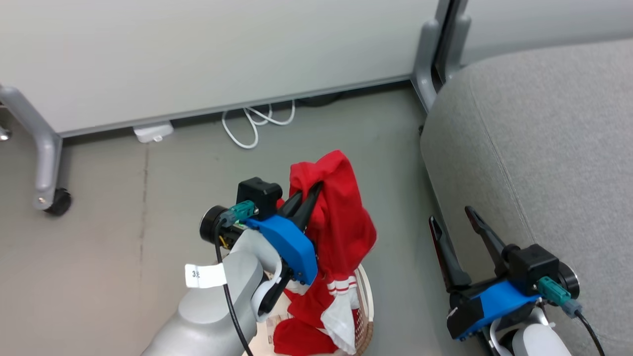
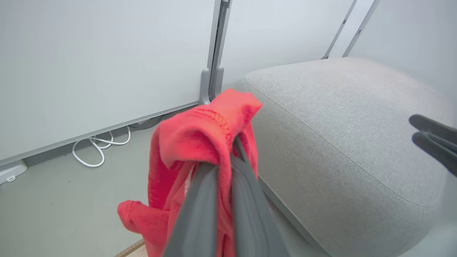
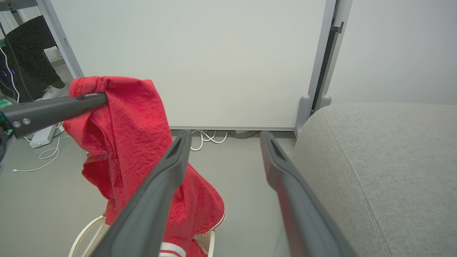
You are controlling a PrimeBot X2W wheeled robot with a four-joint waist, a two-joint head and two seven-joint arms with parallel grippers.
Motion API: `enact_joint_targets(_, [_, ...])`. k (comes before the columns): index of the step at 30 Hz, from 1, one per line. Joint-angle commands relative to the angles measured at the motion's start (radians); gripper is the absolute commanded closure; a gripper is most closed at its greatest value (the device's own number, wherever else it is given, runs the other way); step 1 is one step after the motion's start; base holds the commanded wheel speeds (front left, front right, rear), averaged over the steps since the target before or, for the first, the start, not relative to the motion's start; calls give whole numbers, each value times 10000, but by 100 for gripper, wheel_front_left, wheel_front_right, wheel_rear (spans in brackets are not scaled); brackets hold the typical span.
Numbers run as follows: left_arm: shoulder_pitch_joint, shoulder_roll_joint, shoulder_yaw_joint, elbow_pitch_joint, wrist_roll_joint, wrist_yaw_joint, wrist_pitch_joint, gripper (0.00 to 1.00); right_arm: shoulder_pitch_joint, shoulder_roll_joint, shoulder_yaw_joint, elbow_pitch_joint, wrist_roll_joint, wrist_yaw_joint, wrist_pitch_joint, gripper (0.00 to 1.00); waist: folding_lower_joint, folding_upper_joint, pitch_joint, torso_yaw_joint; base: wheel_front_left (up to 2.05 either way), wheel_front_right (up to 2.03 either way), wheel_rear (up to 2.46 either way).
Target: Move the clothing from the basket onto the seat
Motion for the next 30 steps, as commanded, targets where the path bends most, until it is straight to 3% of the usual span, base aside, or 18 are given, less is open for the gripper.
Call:
enact_joint_targets(1, [-197, 19, -58, -85, -80, -19, 6, 100, 223, -7, -11, -55, -41, 1, 73, 0, 3, -1, -510, 413, 0, 0, 0])
enact_joint_targets(13, [-1097, -189, -674, -491, -554, -20, 664, 100, 934, -7, 1, -433, 50, 1, 562, 0, 3, -1, -1555, 874, 0, 0, 0])
enact_joint_targets(30, [-1439, -244, -1338, -846, -1119, 213, 798, 100, 975, -5, 59, -716, 151, 1, 917, 0, 3, -1, -1652, 1000, 0, 0, 0])
